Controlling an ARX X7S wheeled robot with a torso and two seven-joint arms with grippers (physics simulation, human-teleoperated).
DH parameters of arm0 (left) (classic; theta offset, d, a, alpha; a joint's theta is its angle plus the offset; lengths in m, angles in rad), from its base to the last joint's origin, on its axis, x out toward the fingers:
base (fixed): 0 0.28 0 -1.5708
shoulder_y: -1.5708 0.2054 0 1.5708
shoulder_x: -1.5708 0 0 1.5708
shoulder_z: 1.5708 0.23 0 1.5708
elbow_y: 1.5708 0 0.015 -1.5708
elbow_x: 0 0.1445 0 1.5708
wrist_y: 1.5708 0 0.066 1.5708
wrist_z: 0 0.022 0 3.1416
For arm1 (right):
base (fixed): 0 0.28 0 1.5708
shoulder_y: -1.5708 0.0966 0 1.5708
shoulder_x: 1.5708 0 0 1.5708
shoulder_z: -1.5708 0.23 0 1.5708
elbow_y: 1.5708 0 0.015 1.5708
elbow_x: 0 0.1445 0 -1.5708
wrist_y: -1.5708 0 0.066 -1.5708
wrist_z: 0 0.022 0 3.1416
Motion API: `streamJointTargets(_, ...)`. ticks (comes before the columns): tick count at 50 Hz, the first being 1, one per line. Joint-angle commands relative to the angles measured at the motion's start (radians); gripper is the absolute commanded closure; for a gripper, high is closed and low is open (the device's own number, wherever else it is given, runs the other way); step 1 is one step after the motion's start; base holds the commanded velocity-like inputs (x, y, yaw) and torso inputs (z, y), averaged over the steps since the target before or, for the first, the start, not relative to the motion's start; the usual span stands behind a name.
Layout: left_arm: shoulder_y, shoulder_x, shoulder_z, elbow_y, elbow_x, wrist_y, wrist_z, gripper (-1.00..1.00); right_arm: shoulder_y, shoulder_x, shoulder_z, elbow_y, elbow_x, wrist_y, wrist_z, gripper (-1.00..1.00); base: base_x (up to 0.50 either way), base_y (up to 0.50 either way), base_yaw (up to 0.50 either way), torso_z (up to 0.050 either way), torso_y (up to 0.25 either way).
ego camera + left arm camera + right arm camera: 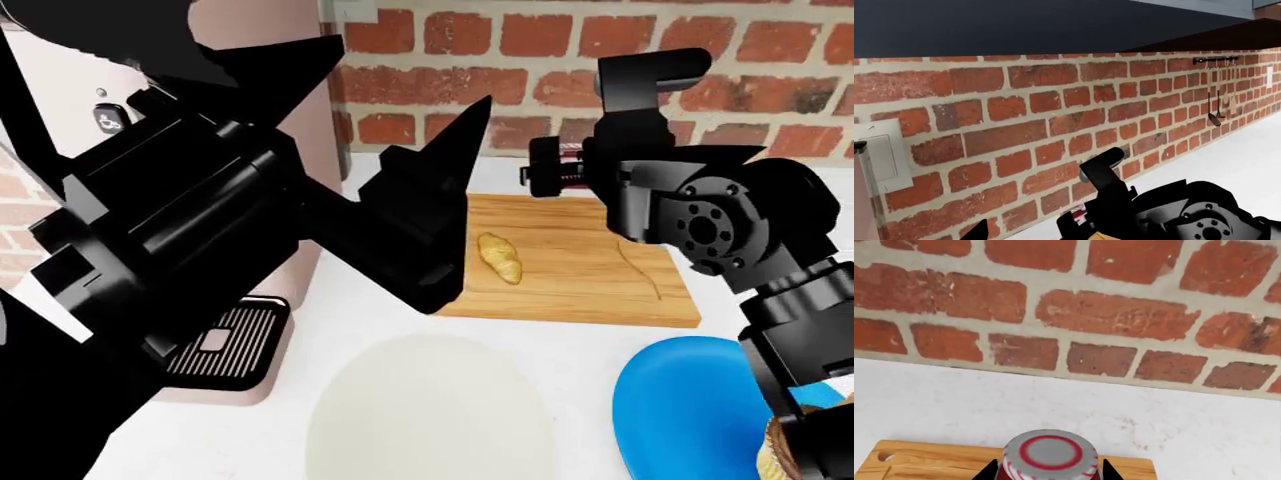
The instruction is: From the different types of pastries on the counter, select a croissant and place it on the cutting board. Then retrieve a jar of jam from the cabinet and place it alongside the croissant on the cutting board.
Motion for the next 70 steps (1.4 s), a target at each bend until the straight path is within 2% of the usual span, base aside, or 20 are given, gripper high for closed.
streamJointTargets(1,0.0,-0.004,0.002,-0.001,0.003,0.002,0.005,-1.0,0.01,-0.023,-0.014,0.051,-0.055,-0.024,-0.03,1.0,0.0,0.0,0.0,0.0,0.0)
streamJointTargets(18,0.0,-0.006,0.007,-0.001,0.004,0.006,0.006,-1.0,0.014,-0.057,-0.057,0.13,-0.068,0.007,-0.094,1.0,0.0,0.0,0.0,0.0,0.0)
streamJointTargets(70,0.009,-0.016,0.003,0.006,0.02,0.027,0.03,-1.0,0.008,-0.107,-0.117,0.258,-0.109,0.021,-0.143,1.0,0.0,0.0,0.0,0.0,0.0)
